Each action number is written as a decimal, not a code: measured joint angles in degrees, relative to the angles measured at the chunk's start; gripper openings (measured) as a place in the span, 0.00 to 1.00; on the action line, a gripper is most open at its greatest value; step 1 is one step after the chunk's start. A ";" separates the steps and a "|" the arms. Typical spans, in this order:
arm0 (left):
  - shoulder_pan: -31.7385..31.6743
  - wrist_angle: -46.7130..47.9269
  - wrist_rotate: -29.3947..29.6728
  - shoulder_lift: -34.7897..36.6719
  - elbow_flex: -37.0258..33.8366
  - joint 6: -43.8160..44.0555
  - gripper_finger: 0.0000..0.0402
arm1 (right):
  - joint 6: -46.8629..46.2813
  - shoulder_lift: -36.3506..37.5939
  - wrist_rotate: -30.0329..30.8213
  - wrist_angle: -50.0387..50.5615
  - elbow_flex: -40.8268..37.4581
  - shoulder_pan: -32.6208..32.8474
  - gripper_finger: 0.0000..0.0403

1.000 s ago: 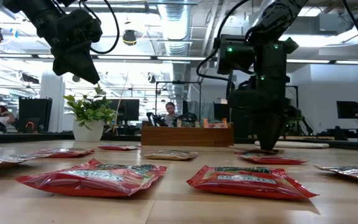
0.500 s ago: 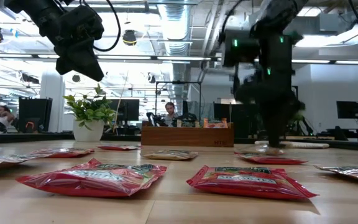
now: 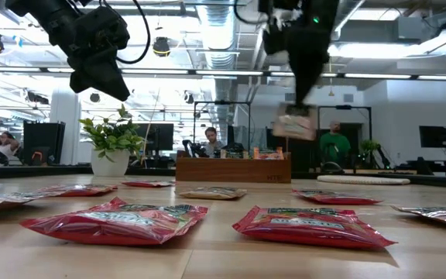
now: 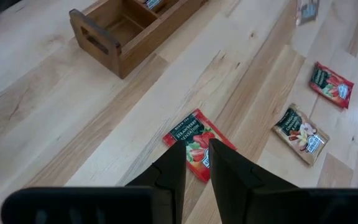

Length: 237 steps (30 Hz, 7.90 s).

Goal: Pick & Place Tea
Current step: Put the brown tea bag into the middle section of the wooden organizer, then put the right brown tea bag into the middle section of the wooden organizer

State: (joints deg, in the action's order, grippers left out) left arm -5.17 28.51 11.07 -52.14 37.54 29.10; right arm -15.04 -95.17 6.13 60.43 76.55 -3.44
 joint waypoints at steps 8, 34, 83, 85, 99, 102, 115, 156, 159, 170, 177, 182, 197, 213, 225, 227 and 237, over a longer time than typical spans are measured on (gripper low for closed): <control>0.02 -0.14 0.00 0.00 0.00 0.31 0.15 | 19.51 0.02 11.01 -2.22 10.57 -3.55 0.00; 0.00 -0.20 0.36 0.00 0.00 0.21 0.15 | 46.42 -20.53 10.76 -5.37 31.50 -14.11 0.00; 0.00 -0.81 2.40 0.02 0.00 0.14 0.15 | 43.55 -27.94 6.90 -4.66 31.39 -15.45 0.11; 0.00 -0.81 2.40 0.02 0.00 0.15 0.15 | 43.55 -27.94 6.92 -4.67 31.39 -15.45 0.16; 0.00 -0.81 2.38 0.02 0.00 0.15 0.15 | 36.01 -27.26 4.53 12.50 37.36 -12.38 0.27; 0.00 -0.79 2.38 0.02 0.00 0.15 0.15 | 33.78 -24.92 -1.51 17.41 37.95 -10.08 0.26; 0.00 -0.74 1.05 0.01 0.00 0.50 0.15 | 23.85 -7.49 -19.71 16.82 20.09 2.31 0.24; 0.01 1.34 -2.04 -3.09 -0.02 1.52 0.15 | -3.09 -11.97 -17.77 -19.04 -7.56 27.27 0.24; 0.02 0.78 -2.09 -3.88 0.04 0.76 0.15 | -4.66 -11.97 -17.84 -18.98 -7.56 28.07 0.24; 0.02 0.82 -2.11 -5.95 0.02 -0.15 0.15 | -7.64 -11.97 -13.63 -18.97 -7.56 30.05 0.24; 0.02 0.66 -2.12 -5.99 0.02 -0.15 0.15 | -10.10 -11.99 -15.12 -20.66 -10.64 30.07 0.24; 0.02 0.68 -2.12 -5.99 0.02 -0.17 0.15 | -10.61 -12.03 -14.92 -21.29 -12.17 30.30 0.24; 0.02 0.68 -2.12 -5.99 0.02 -0.17 0.15 | -14.93 -15.68 -16.36 -20.06 -11.58 29.73 0.24; 0.02 0.48 -2.12 -5.99 0.02 -0.35 0.15 | -15.66 -15.22 -14.53 -17.57 -11.80 28.85 0.02; 0.02 0.40 -2.12 -5.99 0.02 -0.29 0.15 | -16.90 -12.36 -6.61 0.47 -6.84 28.92 0.00; 0.02 0.26 -2.12 -5.99 0.02 -0.28 0.15 | -16.15 -11.28 -3.80 5.92 -4.28 28.92 0.00; 0.02 0.24 -2.12 -5.99 0.02 -0.04 0.15 | -8.16 -11.14 17.45 16.06 11.42 25.89 0.00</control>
State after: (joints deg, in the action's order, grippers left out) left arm -5.15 28.75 8.95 -58.13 37.56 29.06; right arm -23.19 -106.30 23.58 76.48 87.97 22.45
